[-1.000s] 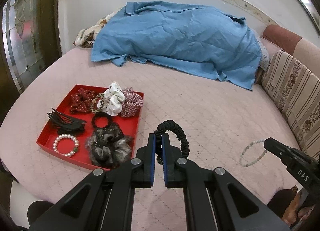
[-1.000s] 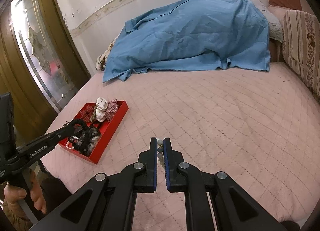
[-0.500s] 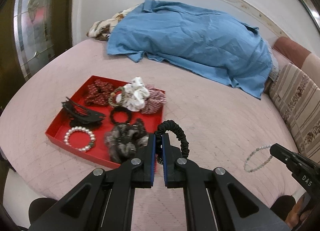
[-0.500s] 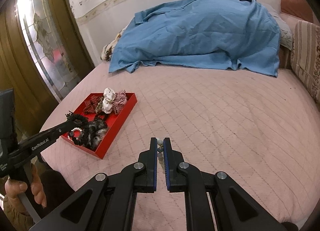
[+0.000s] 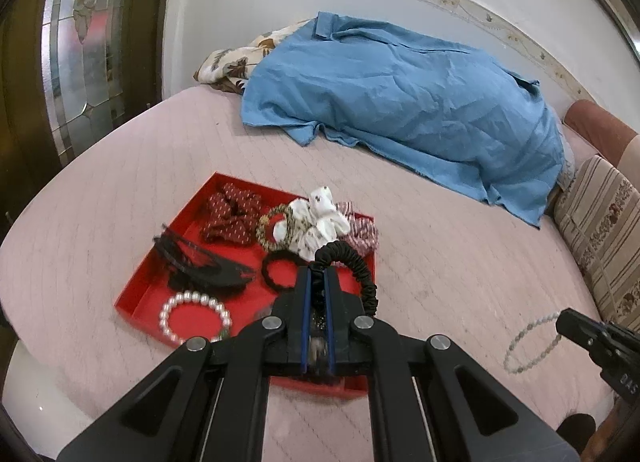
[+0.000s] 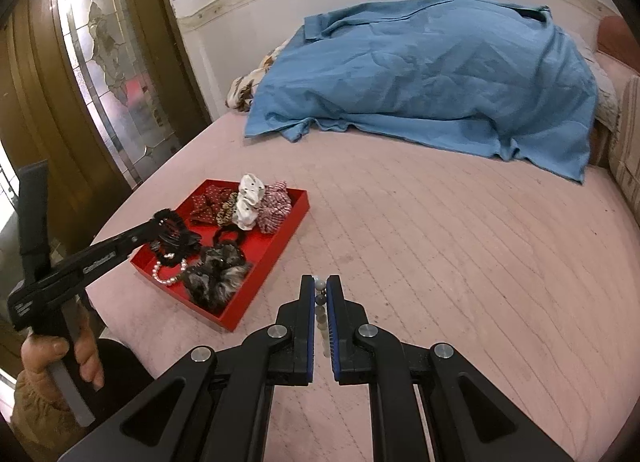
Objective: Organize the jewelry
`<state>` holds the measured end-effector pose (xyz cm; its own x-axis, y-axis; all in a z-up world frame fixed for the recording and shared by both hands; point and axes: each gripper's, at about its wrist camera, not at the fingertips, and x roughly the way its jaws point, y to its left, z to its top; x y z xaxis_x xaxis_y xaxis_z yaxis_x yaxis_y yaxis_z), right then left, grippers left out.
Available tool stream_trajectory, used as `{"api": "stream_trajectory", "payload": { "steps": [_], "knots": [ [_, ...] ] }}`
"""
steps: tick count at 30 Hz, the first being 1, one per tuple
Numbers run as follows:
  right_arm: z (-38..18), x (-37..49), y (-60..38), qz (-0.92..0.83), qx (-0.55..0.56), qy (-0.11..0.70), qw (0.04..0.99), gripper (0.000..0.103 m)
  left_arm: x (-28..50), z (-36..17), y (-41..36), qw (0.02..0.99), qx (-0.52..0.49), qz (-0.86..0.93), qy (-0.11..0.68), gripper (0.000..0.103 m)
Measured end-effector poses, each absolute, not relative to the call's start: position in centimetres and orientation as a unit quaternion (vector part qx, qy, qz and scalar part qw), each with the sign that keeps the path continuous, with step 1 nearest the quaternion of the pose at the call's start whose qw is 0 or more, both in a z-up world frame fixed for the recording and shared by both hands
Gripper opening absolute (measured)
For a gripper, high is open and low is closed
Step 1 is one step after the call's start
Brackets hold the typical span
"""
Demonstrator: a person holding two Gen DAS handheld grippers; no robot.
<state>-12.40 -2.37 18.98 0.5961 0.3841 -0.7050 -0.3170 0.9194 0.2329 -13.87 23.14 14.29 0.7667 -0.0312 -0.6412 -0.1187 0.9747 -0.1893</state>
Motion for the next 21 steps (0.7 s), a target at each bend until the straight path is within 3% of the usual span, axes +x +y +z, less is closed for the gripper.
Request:
{"api": "stream_trajectory", "payload": {
  "steps": [9, 21],
  "knots": [
    [20.0, -10.3, 1.4, 0.217, 0.021, 0.402, 0.889, 0.007, -10.0, 15.3, 27.0, 0.941, -0.105, 0.032, 0.320, 0.006],
    [20.7, -7.1, 9.7, 0.281, -0.016, 0.390, 0.877, 0.007, -9.4, 11.3, 33.8, 0.920, -0.167, 0.069, 0.347, 0.006]
  ]
}}
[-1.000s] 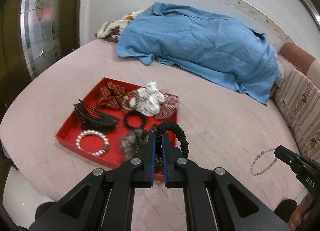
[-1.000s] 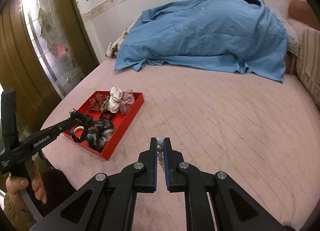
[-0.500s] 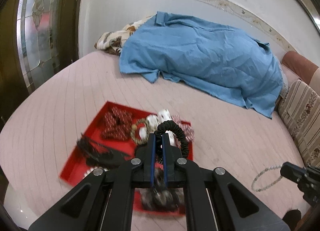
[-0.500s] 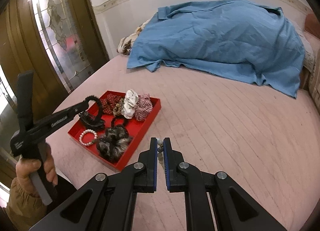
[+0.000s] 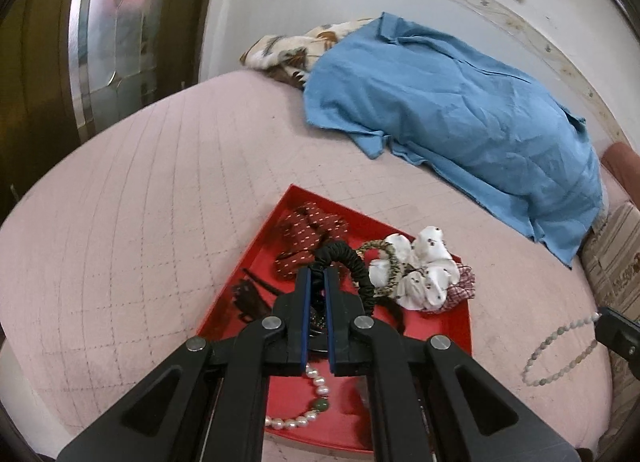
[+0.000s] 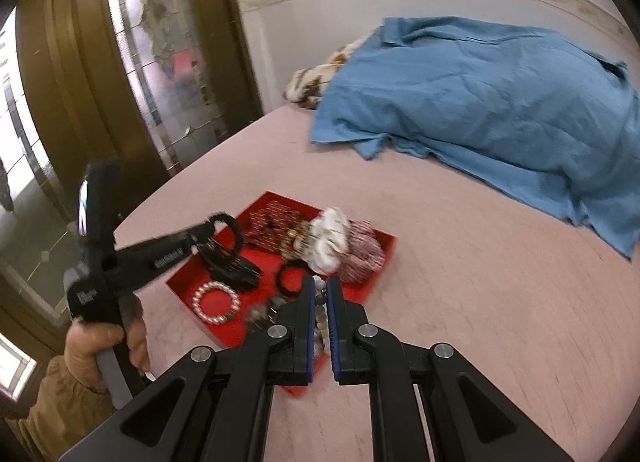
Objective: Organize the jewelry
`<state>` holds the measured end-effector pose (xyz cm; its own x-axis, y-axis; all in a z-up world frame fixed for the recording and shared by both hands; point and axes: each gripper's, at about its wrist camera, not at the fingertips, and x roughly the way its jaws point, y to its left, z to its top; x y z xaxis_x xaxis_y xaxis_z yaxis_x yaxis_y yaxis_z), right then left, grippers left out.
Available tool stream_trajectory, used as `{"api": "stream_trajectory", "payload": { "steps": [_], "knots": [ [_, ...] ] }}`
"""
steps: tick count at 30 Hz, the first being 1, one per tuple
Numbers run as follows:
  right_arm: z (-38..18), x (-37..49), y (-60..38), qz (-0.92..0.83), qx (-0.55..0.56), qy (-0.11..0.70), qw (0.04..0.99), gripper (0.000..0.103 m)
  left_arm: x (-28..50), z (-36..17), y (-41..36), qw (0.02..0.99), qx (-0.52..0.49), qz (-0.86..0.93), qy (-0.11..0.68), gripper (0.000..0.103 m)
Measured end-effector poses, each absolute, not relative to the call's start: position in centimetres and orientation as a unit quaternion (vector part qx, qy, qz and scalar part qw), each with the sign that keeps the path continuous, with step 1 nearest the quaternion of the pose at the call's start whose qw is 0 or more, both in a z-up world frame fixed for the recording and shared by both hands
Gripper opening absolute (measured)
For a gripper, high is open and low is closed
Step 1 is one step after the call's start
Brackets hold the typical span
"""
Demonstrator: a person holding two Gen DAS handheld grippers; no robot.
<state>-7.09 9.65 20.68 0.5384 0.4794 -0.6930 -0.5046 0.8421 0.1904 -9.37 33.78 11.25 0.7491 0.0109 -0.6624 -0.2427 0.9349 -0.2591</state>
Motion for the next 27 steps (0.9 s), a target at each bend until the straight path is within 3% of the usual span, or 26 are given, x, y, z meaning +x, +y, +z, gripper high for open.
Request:
{"api": "stream_trajectory", "payload": {
  "steps": [6, 27],
  "knots": [
    [19.9, -5.6, 13.6, 0.306, -0.033, 0.386, 0.870, 0.007, -9.3, 10.3, 34.3, 0.910, -0.201, 0.039, 0.361, 0.006],
    [11.6, -0.2, 15.8, 0.257, -0.054, 0.460, 0.848, 0.007, -8.3, 5.8, 31.0, 0.859, -0.124, 0.012, 0.497, 0.006]
  ]
}}
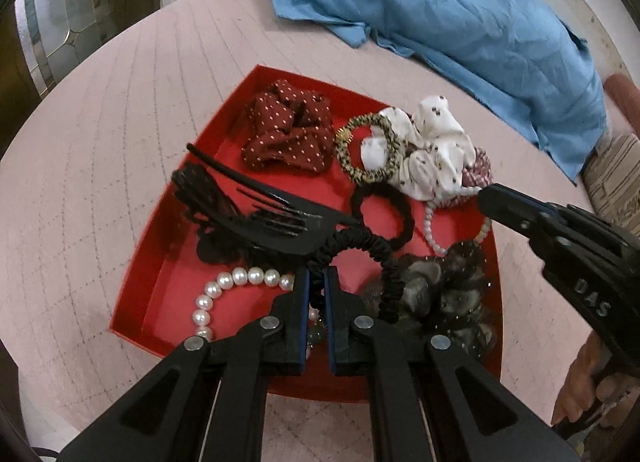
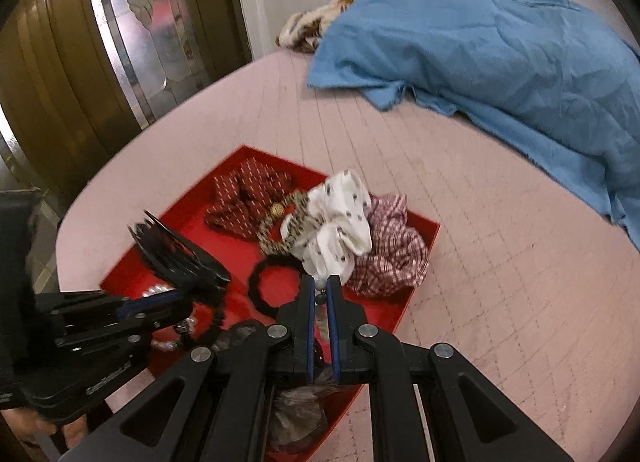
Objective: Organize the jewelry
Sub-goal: 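Open left tool over tray to drop scrunchie while right tool drops bracelet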
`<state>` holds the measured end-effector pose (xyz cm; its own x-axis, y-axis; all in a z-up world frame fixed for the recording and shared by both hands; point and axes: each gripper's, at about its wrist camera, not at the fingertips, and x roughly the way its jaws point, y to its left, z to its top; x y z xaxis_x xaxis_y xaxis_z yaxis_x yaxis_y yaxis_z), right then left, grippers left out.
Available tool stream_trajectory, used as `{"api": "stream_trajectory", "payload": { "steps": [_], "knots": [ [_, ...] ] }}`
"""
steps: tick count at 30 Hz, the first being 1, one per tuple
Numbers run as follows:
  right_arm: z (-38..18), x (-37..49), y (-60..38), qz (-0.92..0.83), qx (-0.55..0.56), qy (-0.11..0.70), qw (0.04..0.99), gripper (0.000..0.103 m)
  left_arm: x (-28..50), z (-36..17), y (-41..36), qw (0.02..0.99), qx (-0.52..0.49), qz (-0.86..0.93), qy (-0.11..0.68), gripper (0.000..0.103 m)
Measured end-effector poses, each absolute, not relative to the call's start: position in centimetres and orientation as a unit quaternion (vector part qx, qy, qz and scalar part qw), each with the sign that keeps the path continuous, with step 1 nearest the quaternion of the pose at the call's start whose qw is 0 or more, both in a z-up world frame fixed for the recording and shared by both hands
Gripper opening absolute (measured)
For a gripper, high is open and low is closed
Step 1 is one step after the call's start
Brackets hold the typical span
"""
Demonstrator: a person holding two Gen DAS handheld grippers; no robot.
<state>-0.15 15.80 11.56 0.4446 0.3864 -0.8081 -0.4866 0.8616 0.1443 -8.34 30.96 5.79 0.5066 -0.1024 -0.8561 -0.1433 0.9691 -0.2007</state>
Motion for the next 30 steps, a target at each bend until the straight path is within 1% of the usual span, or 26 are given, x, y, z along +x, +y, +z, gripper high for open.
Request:
{"api": "stream_trajectory", "payload": {
  "steps": [7, 10, 12, 13, 14, 15, 16, 18, 21, 23, 24, 25, 30],
  "knots": [
    [10.6, 0.1, 15.8, 0.249, -0.064, 0.467, 0.846, 0.007, -8.3, 5.8, 31.0, 0.860, -0.123, 0.009, 0.495, 0.009],
    [10.5, 0.3, 15.8, 0.248, -0.062, 0.470, 0.845, 0.007, -8.4, 6.0, 31.0, 0.862, -0.124, 0.009, 0.491, 0.013],
    [10.5, 0.2, 15.8, 0.248, -0.062, 0.471, 0.844, 0.008, -8.6, 6.1, 30.9, 0.865, -0.126, 0.008, 0.485, 0.022],
    [10.5, 0.2, 15.7, 0.248, -0.062, 0.471, 0.844, 0.009, -8.6, 6.3, 30.9, 0.867, -0.127, 0.006, 0.482, 0.025],
    [10.5, 0.1, 15.8, 0.248, -0.063, 0.470, 0.845, 0.011, -8.6, 6.4, 30.8, 0.869, -0.127, 0.004, 0.478, 0.030],
    [10.6, 0.1, 15.7, 0.247, -0.064, 0.468, 0.846, 0.017, -8.8, 6.7, 30.6, 0.873, -0.127, 0.002, 0.471, 0.035],
    [10.8, 0.0, 15.7, 0.246, -0.063, 0.465, 0.848, 0.026, -8.7, 6.9, 30.6, 0.875, -0.126, 0.000, 0.468, 0.037],
    [11.1, -0.2, 15.6, 0.246, -0.061, 0.459, 0.852, 0.033, -8.8, 7.3, 30.3, 0.880, -0.121, -0.002, 0.459, 0.039],
    [12.1, -0.6, 15.3, 0.244, -0.060, 0.446, 0.859, 0.034, -9.0, 7.7, 29.9, 0.887, -0.113, -0.004, 0.447, 0.040],
    [13.1, -1.0, 14.8, 0.240, -0.060, 0.433, 0.867, 0.041, -9.0, 8.0, 29.8, 0.892, -0.108, -0.001, 0.440, 0.042],
    [13.4, -1.1, 14.7, 0.238, -0.058, 0.428, 0.870, 0.046, -9.1, 8.1, 29.7, 0.894, -0.105, 0.002, 0.435, 0.045],
    [13.8, -1.3, 14.3, 0.235, -0.056, 0.424, 0.873, 0.048, -9.1, 8.3, 29.7, 0.897, -0.102, 0.004, 0.430, 0.045],
    [14.5, -2.4, 12.5, 0.222, -0.043, 0.421, 0.879, 0.048, -9.5, 9.1, 29.6, 0.911, -0.091, 0.016, 0.402, 0.051]
  ]
}}
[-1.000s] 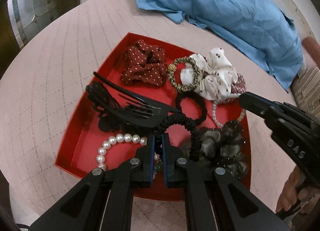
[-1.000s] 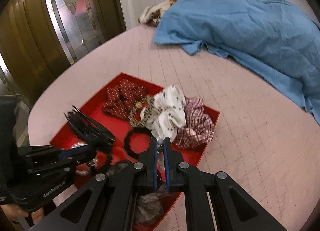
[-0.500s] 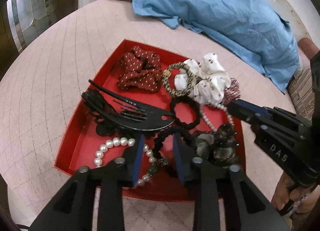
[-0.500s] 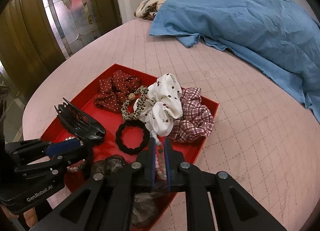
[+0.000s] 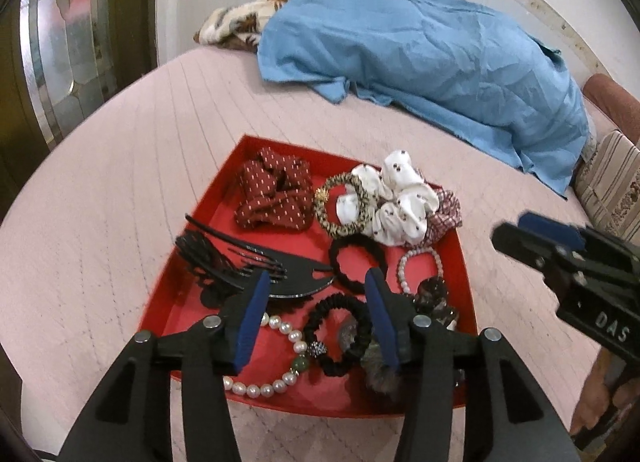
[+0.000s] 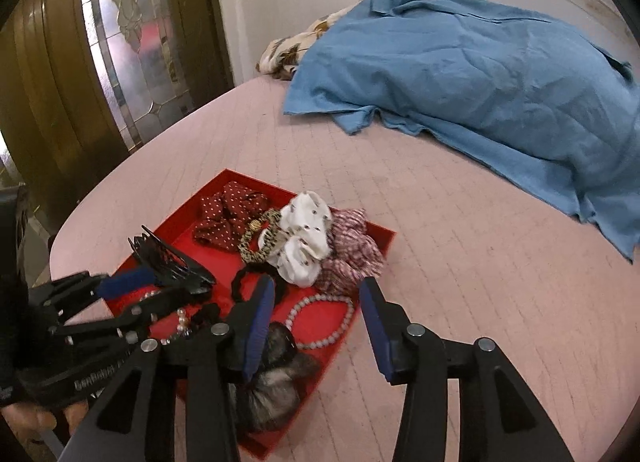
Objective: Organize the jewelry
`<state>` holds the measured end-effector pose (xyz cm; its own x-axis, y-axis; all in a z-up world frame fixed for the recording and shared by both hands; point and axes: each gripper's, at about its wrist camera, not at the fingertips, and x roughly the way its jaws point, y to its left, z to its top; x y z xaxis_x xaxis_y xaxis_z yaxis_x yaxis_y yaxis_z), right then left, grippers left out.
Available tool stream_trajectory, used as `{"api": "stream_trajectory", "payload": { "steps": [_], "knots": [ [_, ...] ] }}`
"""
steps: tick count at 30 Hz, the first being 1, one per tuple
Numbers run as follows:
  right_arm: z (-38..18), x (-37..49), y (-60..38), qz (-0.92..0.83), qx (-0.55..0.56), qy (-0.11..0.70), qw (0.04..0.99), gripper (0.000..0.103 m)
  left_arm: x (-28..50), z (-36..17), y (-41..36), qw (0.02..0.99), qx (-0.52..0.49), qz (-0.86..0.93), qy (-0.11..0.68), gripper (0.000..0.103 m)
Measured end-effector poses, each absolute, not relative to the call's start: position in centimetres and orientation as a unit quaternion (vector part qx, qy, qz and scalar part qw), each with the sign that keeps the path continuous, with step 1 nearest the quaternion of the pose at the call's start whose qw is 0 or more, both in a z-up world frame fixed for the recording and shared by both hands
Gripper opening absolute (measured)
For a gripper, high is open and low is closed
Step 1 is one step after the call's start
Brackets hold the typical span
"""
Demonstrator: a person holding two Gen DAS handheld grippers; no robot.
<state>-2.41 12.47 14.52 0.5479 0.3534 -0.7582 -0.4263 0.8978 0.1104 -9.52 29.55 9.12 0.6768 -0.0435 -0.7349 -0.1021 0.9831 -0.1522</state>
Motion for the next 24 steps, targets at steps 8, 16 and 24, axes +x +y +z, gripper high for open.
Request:
{"api": "stream_trajectory", "payload": {
  "steps": [8, 16, 24],
  "knots": [
    [14.5, -5.2, 9.1, 0.196, -0.038, 0.420, 0.886, 0.053, -10.3, 10.4, 28.4, 0.934, -0.059, 0.049, 0.350, 0.066],
    [15.3, -8.1, 4.0, 0.166, -0.004, 0.410, 0.897, 0.058, -12.4, 12.2, 26.2, 0.953, -0.021, 0.119, 0.276, 0.086],
    [16.0, -9.5, 0.5, 0.147, 0.038, 0.401, 0.904, 0.059, -17.6, 17.6, 23.8, 0.970, -0.025, 0.166, 0.178, 0.103]
  ]
}}
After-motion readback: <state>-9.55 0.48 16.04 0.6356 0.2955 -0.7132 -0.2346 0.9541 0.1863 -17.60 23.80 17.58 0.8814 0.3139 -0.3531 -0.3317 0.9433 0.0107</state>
